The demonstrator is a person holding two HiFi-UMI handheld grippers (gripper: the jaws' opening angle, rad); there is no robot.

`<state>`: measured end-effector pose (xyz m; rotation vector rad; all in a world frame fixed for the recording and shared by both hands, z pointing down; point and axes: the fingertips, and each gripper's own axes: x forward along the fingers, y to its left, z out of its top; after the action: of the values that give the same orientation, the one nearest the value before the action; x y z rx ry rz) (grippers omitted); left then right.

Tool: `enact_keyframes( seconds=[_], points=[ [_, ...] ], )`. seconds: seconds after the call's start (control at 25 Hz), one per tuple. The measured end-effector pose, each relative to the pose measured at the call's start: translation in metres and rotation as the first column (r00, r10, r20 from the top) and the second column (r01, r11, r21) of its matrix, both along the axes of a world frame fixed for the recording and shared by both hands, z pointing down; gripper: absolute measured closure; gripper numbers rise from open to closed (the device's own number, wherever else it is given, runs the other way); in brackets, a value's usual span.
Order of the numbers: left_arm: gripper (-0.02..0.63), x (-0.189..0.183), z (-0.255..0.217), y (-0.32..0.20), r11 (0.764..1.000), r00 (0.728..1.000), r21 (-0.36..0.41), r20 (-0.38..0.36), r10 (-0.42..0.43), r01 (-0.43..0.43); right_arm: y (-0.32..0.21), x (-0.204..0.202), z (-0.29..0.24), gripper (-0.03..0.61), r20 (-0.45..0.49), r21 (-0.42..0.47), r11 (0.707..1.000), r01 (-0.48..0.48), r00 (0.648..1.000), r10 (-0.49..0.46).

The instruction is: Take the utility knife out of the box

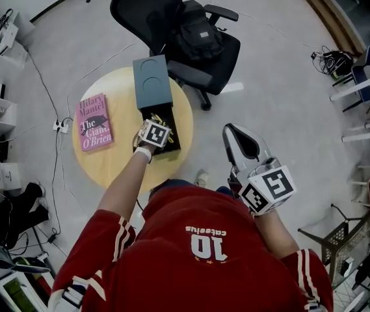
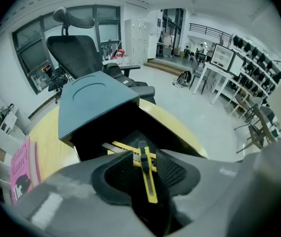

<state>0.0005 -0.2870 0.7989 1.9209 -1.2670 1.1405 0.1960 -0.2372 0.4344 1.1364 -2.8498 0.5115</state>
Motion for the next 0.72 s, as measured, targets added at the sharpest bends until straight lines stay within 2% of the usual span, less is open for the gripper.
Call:
enact_keyframes(
  seconds=[0.2,0.4,0.6,0.72],
  points=[
    [0.516,0.008,0.004,0.006,0.999,1.0,-0.023,0.014,-0.022,0.022,0.003,0.013,0.006,0.58,0.015,-0.009,1.0,-0.012,1.0,0.012],
    [0.538,0.013,0.022,0.014,0.997,0.998,-0.067,-0.033,-0.048,0.046,0.004,0.022,0.008,0.58,0.032,-0.018,0.999,-0.035,0.999,0.036],
    [0.54,0.003,-0.003,0.002,0.999,0.999,0.015,0.02,-0.044,0.043,0.005,0.029,0.007,0.58,0.042,-0.021,0.998,-0.052,0.998,0.053],
    [0.541,0.003,-0.007,0.003,0.998,0.999,0.035,0.006,-0.053,0.052,0.005,0.031,0.005,0.58,0.044,-0.019,0.998,-0.06,0.997,0.061]
  ],
)
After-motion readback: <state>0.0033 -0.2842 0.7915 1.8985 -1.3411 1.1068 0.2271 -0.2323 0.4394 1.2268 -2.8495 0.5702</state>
